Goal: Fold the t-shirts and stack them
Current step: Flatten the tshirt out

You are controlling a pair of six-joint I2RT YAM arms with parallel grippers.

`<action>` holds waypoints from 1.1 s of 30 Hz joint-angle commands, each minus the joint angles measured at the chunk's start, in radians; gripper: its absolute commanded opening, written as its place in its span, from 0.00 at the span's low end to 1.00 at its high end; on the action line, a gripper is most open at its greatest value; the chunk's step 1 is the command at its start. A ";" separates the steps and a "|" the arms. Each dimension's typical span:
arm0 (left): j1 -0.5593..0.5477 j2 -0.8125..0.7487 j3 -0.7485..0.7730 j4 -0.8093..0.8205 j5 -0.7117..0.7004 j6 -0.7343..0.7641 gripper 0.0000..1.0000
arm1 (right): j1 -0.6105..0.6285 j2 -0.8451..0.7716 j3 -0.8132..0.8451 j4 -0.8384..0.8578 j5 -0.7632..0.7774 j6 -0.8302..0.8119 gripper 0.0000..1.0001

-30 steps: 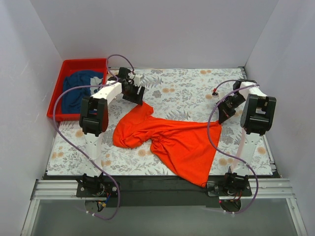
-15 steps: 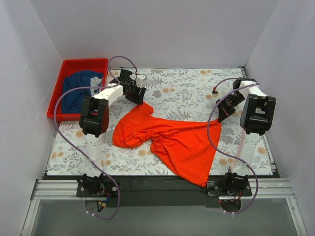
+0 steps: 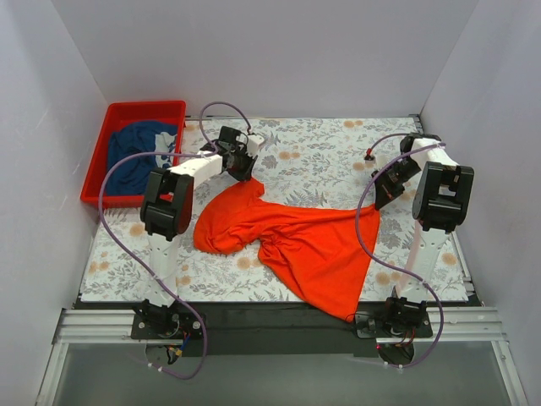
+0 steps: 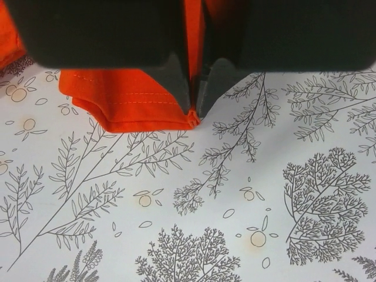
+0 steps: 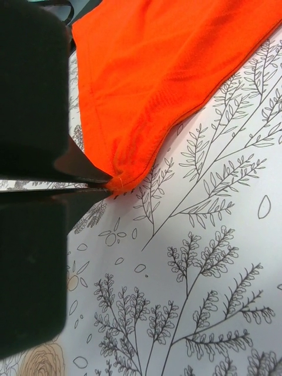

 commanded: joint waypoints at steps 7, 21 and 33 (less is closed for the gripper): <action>0.095 -0.149 0.090 -0.084 0.023 -0.115 0.00 | 0.022 -0.098 0.291 -0.013 -0.029 0.076 0.01; 0.366 -0.600 0.176 0.167 0.196 -0.412 0.00 | 0.029 -0.518 0.441 0.485 0.119 0.326 0.01; 0.372 -1.135 -0.137 0.455 0.014 -0.448 0.00 | 0.026 -0.958 0.215 0.901 0.228 0.400 0.01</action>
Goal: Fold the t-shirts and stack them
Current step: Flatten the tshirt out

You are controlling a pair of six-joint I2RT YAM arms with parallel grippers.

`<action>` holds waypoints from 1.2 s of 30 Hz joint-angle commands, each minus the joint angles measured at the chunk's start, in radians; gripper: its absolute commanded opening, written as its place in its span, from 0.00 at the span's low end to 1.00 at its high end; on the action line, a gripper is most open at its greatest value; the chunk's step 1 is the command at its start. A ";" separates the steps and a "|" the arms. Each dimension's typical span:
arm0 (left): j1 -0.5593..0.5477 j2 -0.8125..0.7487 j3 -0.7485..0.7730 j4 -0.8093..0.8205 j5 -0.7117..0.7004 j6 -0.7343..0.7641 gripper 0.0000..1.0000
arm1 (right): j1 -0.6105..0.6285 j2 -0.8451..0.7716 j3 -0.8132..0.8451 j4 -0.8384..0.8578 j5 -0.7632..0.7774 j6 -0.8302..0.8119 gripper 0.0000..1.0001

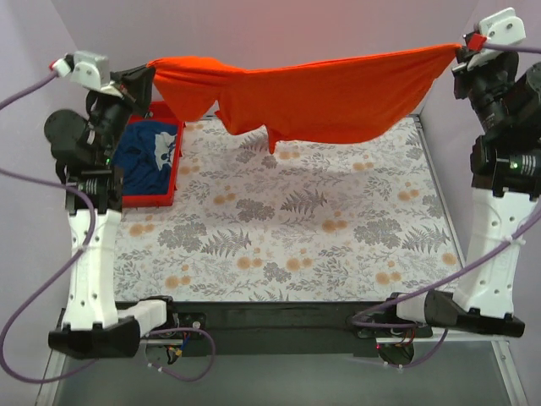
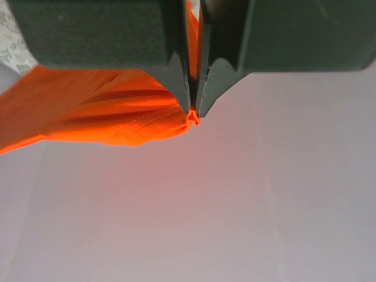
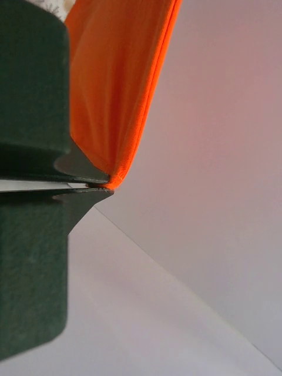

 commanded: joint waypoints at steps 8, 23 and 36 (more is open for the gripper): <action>0.008 -0.382 -0.132 0.042 -0.269 0.092 0.00 | -0.007 -0.317 -0.183 0.191 0.059 -0.015 0.01; 0.008 -0.204 -0.187 -0.068 -0.165 0.164 0.00 | -0.001 -0.277 -0.488 0.168 -0.225 -0.203 0.01; -0.075 0.212 -0.549 0.146 -0.077 0.182 0.00 | 0.103 0.034 -0.963 0.374 -0.129 -0.311 0.01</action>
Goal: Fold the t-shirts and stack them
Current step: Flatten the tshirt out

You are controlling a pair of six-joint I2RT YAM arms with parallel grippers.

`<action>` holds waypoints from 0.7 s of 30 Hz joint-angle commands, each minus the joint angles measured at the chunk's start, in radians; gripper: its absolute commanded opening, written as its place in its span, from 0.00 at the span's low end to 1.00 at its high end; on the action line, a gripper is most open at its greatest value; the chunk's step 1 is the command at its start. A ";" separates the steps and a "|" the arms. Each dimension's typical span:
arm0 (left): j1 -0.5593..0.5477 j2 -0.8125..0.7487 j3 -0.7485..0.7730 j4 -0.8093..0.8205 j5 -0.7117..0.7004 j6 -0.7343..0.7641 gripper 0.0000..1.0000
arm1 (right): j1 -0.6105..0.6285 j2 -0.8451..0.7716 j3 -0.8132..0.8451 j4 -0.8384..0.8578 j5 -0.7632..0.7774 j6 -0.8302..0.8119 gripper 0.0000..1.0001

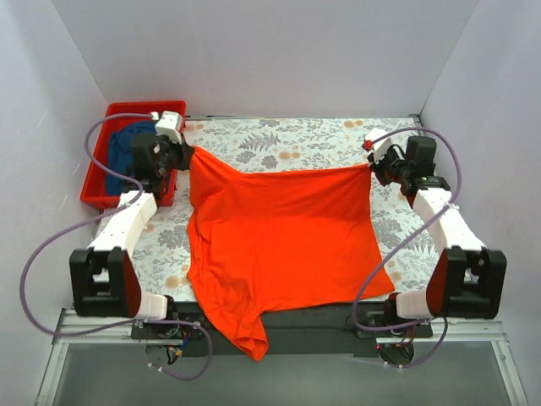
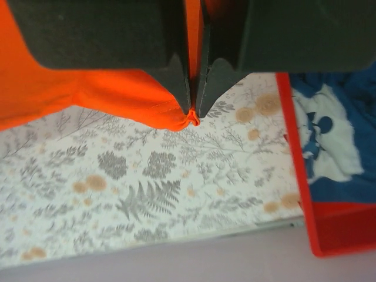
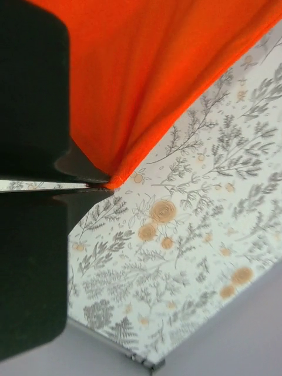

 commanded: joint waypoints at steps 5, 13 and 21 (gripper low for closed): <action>-0.092 0.305 0.076 0.142 -0.061 0.083 0.00 | 0.015 0.299 0.095 0.155 0.116 -0.012 0.01; -0.116 0.590 0.320 0.163 -0.110 0.125 0.00 | 0.013 0.521 0.241 0.155 0.245 -0.017 0.01; -0.142 0.864 0.573 0.191 -0.066 0.139 0.00 | 0.013 0.704 0.422 0.181 0.380 -0.018 0.01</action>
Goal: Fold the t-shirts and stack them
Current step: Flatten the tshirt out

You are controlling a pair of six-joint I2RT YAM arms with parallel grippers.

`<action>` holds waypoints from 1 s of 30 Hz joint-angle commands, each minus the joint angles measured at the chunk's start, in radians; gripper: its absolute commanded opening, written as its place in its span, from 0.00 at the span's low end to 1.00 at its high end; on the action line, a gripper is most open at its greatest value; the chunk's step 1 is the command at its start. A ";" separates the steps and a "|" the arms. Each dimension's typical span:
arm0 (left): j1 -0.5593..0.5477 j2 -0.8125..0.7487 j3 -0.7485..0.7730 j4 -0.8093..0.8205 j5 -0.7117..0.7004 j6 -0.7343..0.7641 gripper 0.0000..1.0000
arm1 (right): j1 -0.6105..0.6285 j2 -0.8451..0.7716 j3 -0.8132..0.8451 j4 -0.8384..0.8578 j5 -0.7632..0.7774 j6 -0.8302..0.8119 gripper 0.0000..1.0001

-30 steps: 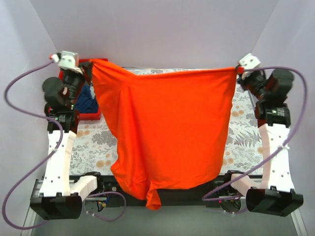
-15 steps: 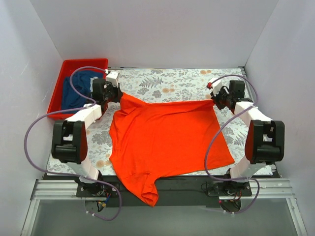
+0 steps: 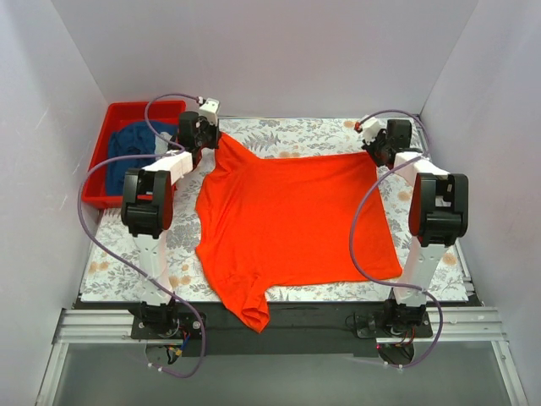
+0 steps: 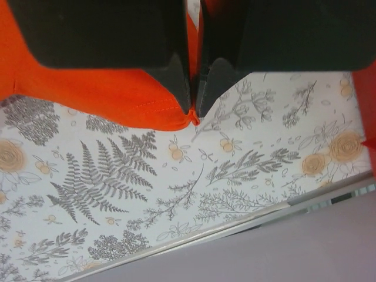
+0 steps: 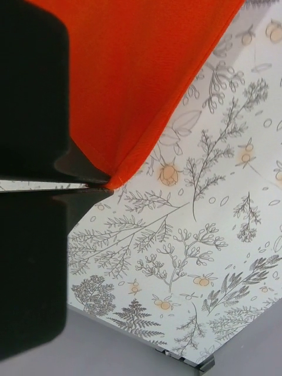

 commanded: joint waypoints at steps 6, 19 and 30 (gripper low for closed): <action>-0.038 0.198 0.270 0.018 -0.028 0.014 0.16 | -0.003 0.169 0.206 0.004 0.215 0.007 0.02; -0.020 -0.010 0.240 -0.469 -0.058 0.013 0.64 | -0.024 0.025 0.266 -0.286 0.084 0.088 0.82; -0.014 0.039 0.230 -0.677 0.077 -0.010 0.25 | -0.023 0.134 0.346 -0.578 -0.073 0.123 0.21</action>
